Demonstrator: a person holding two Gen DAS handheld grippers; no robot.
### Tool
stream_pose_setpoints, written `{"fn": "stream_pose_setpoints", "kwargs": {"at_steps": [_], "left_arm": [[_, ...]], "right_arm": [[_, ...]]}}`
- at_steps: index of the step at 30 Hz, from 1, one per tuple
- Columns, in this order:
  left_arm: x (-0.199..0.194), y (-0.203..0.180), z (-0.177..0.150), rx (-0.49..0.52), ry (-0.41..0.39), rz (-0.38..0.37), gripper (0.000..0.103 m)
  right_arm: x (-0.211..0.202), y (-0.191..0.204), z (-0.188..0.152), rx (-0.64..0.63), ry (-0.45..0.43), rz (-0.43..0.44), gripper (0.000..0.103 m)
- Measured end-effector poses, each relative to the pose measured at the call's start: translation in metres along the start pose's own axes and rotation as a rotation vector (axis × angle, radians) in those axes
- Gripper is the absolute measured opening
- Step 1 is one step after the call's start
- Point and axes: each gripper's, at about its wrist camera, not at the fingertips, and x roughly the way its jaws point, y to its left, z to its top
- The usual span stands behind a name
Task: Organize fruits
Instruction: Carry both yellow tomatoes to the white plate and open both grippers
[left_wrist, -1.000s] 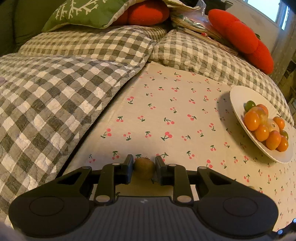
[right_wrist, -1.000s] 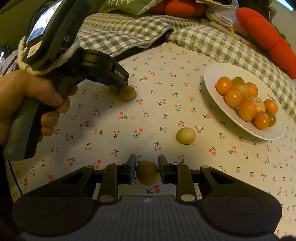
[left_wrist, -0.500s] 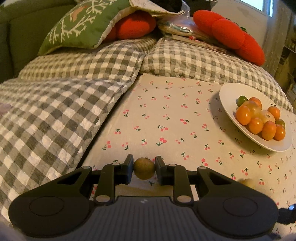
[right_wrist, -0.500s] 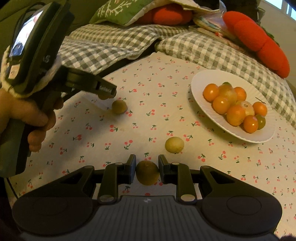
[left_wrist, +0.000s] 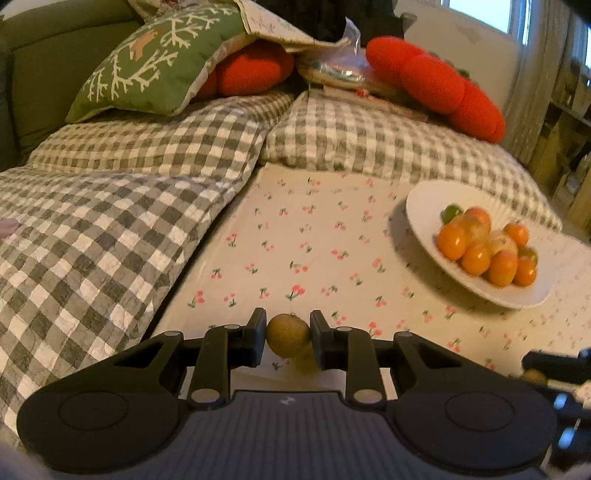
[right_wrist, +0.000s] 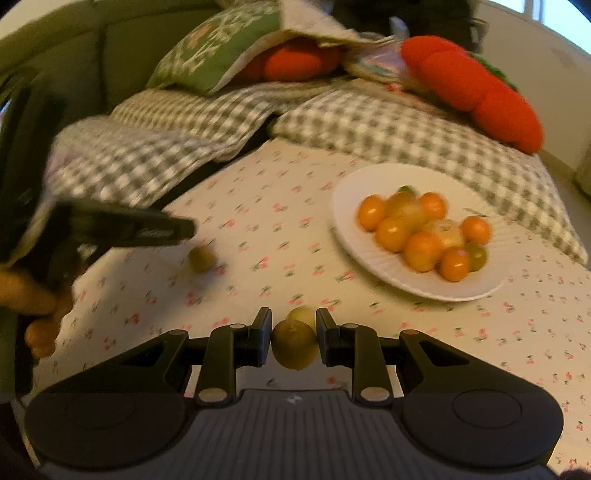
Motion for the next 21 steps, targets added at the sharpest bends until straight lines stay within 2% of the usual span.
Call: {"fn": "stream_pose_setpoints", "kwargs": {"at_steps": [4,7,11,15,21], "left_arm": [[-0.006,0.0,0.004,-0.026,-0.024,-0.025,0.018],[-0.008,-0.005,0.007,-0.046,-0.029,-0.075,0.018],[-0.011,-0.017,0.012,-0.057,-0.041,-0.135,0.018],[-0.006,-0.035,0.02,-0.035,-0.045,-0.176,0.018],[0.009,-0.053,0.038,-0.059,-0.034,-0.256,0.018]], "right_arm": [[-0.014,-0.045,0.009,0.167,-0.057,0.003,0.023],[-0.021,-0.081,0.011,0.309,-0.095,-0.008,0.023],[-0.02,-0.111,0.007,0.446,-0.111,-0.023,0.023],[-0.013,-0.13,0.005,0.531,-0.119,-0.027,0.023],[-0.005,-0.155,0.005,0.62,-0.158,-0.031,0.023]]}}
